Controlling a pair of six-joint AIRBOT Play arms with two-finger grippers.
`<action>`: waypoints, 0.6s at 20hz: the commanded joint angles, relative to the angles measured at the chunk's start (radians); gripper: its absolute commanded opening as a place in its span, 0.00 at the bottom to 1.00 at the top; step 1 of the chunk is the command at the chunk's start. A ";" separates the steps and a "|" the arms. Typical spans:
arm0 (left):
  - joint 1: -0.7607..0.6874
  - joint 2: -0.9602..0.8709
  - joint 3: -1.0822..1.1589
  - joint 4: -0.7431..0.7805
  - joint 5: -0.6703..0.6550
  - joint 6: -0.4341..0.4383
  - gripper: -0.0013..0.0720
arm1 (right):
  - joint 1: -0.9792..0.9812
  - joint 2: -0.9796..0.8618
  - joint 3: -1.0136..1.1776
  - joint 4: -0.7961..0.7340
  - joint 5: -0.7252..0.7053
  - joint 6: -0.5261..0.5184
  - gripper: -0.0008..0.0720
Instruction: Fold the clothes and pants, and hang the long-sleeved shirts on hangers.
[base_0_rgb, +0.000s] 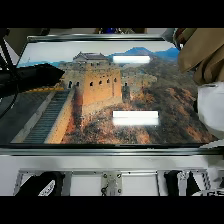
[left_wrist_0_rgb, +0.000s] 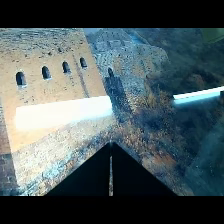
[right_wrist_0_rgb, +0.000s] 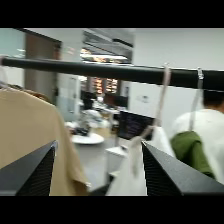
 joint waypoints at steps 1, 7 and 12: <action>0.000 -0.001 0.001 0.000 0.000 0.002 0.05 | 0.025 0.026 -0.001 0.279 0.321 0.008 0.81; 0.000 0.000 -0.005 -0.001 -0.001 0.002 0.05 | 0.637 -0.039 -0.061 0.048 0.534 0.045 0.81; -0.001 0.000 -0.078 -0.004 -0.004 0.002 0.05 | 1.199 -0.158 -0.121 -0.307 0.618 0.208 0.81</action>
